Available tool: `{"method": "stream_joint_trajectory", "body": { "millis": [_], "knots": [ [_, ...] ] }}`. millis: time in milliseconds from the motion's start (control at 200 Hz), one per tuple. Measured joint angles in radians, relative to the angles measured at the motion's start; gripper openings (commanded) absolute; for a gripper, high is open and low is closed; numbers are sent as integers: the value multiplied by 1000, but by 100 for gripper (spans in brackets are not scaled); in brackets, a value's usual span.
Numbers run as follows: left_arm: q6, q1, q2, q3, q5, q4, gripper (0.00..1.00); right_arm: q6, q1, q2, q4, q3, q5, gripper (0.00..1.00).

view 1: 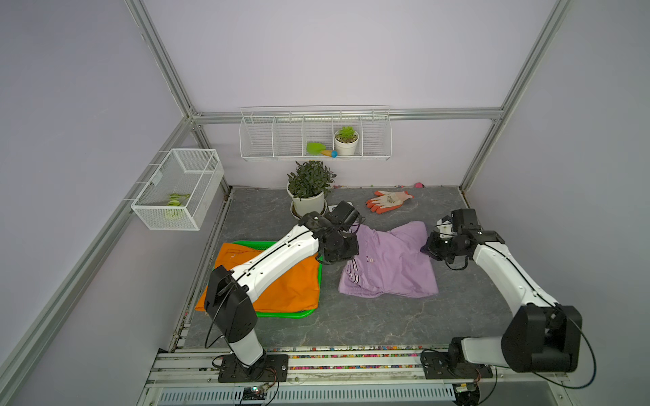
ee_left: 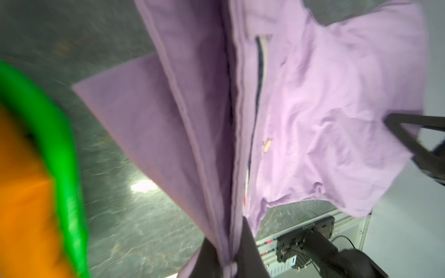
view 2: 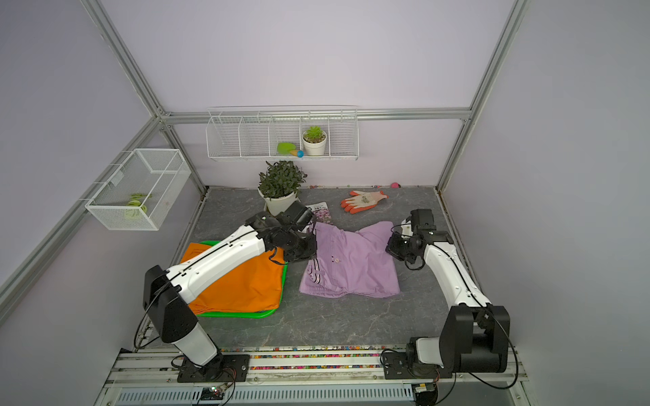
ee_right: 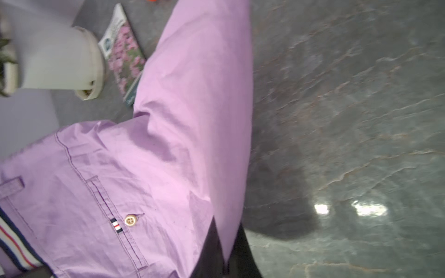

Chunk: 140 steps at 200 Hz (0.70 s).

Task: Put the folded long pants in the basket
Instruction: Pick up the long pant at the center of the board, then move the basket to the center of the board.

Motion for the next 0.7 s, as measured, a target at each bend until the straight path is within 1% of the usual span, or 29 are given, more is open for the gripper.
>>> {"method": "stream_joint_trajectory", "body": {
  "millis": [115,210,280,345,445,495,555,700],
  "knots": [
    [48,44,-51,127,-56,-171,0,84,87,-47,2,45,-25,0],
    [84,109,-105,180,-131,-303,0,183,229,-65,49,74,-15,0],
    [122,199,-151,185,-179,-390,0,270,359,-61,100,87,11,0],
    [155,319,-198,157,-214,-437,0,349,476,-43,142,102,49,0],
    [206,542,-262,97,-263,-486,0,449,631,35,207,163,98,0],
    [228,618,-282,79,-299,-504,0,489,697,93,248,206,117,0],
    [244,668,-296,72,-344,-519,0,527,757,159,287,253,142,0],
    [266,747,-292,63,-430,-523,0,584,865,299,328,349,191,0]
  ]
}}
